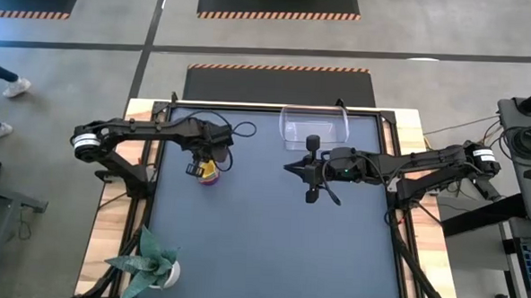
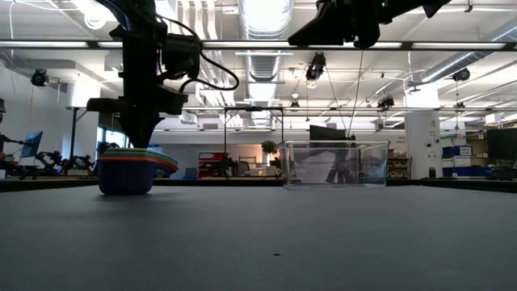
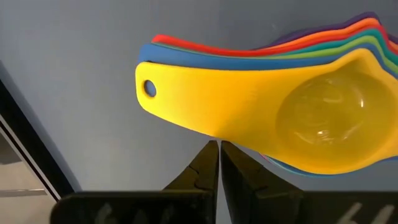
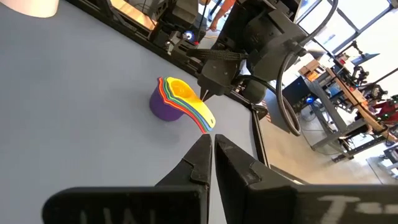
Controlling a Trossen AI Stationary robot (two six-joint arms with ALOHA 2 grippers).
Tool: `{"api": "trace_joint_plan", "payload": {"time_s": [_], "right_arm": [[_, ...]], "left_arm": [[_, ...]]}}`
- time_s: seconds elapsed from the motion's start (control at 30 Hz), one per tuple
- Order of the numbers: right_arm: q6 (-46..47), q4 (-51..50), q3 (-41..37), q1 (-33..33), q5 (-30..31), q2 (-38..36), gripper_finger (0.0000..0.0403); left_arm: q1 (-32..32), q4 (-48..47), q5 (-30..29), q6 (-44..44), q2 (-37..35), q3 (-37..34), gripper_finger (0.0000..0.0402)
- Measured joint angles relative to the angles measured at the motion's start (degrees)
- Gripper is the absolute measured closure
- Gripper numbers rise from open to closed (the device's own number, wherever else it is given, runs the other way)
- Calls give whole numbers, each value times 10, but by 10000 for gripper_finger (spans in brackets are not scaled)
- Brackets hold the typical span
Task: Nest measuring cups in basket
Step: Stack the yellow measuring cup on top of the blue measuring cup
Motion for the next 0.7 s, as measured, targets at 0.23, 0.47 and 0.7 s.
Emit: {"api": "trace_joint_plan", "payload": {"time_s": [0.23,0.47,0.7], "right_arm": [[0,0,0,0,0,0,394],[0,0,0,0,0,0,394],[1,0,0,0,0,0,394]], "left_arm": [[0,0,0,0,0,0,402],[0,6,0,0,0,0,402],[0,8,0,0,0,0,402]]}}
